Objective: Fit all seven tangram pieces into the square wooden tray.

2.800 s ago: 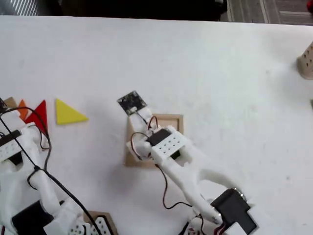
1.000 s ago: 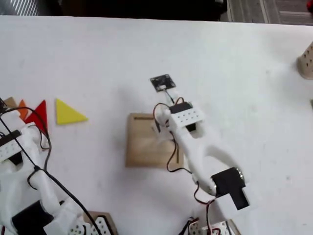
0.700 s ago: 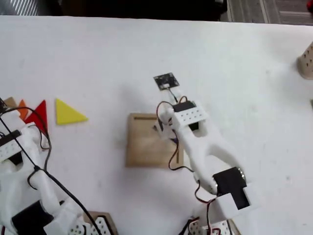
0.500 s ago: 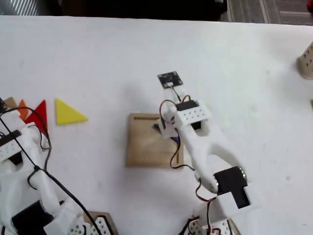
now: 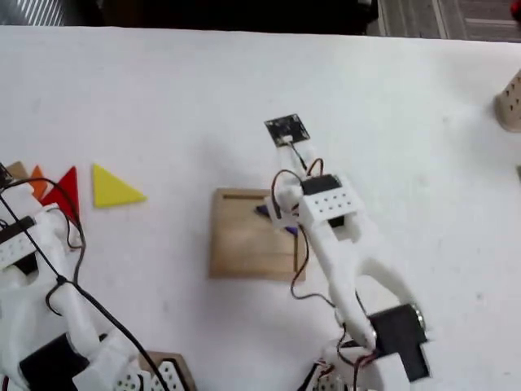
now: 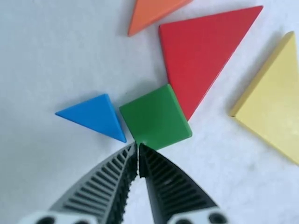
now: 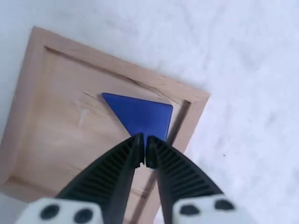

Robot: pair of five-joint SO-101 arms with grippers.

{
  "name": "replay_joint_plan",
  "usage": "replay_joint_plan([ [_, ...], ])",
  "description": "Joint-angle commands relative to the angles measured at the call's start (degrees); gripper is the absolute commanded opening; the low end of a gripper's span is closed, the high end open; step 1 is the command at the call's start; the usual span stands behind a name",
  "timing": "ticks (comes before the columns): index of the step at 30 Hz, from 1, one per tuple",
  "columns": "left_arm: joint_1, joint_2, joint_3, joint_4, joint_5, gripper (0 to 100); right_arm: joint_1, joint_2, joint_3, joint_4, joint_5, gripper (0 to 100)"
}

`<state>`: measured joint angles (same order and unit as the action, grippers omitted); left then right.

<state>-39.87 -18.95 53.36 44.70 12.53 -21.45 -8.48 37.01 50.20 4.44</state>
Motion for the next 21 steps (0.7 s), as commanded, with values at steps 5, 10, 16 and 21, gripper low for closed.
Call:
replay_joint_plan([
  [5,0.92,-2.42,-0.35,-0.88,-0.09,2,-10.07,-6.9,7.21,-7.08,0.7,1.9],
  [10,0.92,-2.42,-0.35,-0.88,-0.09,2,-9.36,0.13,5.19,-10.51,0.7,1.9],
  [16,0.92,-2.42,-0.35,-0.88,-0.09,2,-4.26,9.54,-3.25,-7.25,0.7,1.9],
  [21,0.92,-2.42,-0.35,-0.88,-0.09,2,-2.59,11.82,-6.95,-3.56,0.7,1.9],
])
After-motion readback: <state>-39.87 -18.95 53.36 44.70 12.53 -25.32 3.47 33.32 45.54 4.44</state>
